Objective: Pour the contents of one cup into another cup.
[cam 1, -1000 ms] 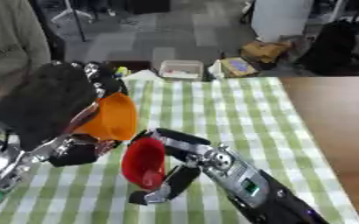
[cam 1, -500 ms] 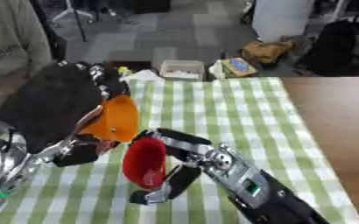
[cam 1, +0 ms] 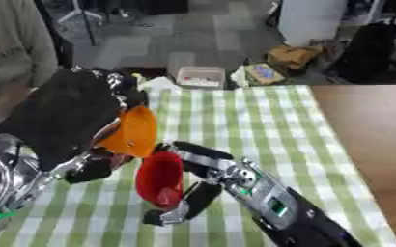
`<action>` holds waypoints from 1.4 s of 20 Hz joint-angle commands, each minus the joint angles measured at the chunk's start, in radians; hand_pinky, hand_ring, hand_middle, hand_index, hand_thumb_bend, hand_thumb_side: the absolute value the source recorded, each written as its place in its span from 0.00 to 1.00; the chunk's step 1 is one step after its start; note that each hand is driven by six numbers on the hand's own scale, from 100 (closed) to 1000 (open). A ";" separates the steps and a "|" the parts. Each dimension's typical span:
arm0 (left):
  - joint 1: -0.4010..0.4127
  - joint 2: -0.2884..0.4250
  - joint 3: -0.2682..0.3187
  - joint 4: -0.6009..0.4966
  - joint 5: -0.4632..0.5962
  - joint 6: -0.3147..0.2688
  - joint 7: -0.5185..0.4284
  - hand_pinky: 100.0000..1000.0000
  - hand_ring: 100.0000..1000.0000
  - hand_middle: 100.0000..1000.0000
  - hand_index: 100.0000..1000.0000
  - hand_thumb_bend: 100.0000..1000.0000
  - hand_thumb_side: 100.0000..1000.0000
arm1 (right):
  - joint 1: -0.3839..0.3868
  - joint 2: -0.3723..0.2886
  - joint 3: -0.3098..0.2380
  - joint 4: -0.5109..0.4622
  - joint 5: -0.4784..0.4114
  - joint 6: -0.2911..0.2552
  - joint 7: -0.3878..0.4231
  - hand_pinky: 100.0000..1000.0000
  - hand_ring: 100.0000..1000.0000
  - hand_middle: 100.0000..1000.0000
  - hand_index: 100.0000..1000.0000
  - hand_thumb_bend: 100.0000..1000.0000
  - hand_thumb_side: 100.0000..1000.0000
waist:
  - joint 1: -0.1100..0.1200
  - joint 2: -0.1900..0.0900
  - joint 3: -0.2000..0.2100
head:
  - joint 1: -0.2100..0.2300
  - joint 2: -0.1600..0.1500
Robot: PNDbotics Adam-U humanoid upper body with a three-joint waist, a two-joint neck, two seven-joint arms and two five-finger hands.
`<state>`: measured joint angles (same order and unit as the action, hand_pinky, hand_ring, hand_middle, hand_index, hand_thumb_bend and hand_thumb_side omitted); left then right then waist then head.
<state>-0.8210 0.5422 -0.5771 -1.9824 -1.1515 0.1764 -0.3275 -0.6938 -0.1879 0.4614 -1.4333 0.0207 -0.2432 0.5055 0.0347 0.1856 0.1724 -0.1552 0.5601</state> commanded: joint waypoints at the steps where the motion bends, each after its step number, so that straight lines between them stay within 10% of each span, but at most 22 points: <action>1: -0.024 0.003 0.004 -0.018 -0.021 -0.009 -0.006 0.04 0.09 0.00 0.45 0.46 0.00 | -0.011 -0.001 -0.012 -0.022 -0.011 0.001 -0.002 0.09 0.16 0.33 0.36 0.31 0.00 | 0.002 -0.014 0.001 | 0.003 -0.008; 28: -0.028 -0.016 -0.016 -0.018 -0.171 -0.082 -0.039 0.04 0.04 0.00 0.45 0.50 0.00 | -0.015 -0.006 -0.017 -0.019 -0.016 0.002 0.000 0.08 0.17 0.33 0.36 0.31 0.00 | 0.006 -0.014 -0.001 | 0.008 -0.001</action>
<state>-0.8280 0.5174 -0.6006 -1.9824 -1.3134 0.1006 -0.3671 -0.6936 -0.1880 0.4550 -1.4349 0.0146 -0.2414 0.5049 0.0395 0.1856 0.1714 -0.1506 0.5607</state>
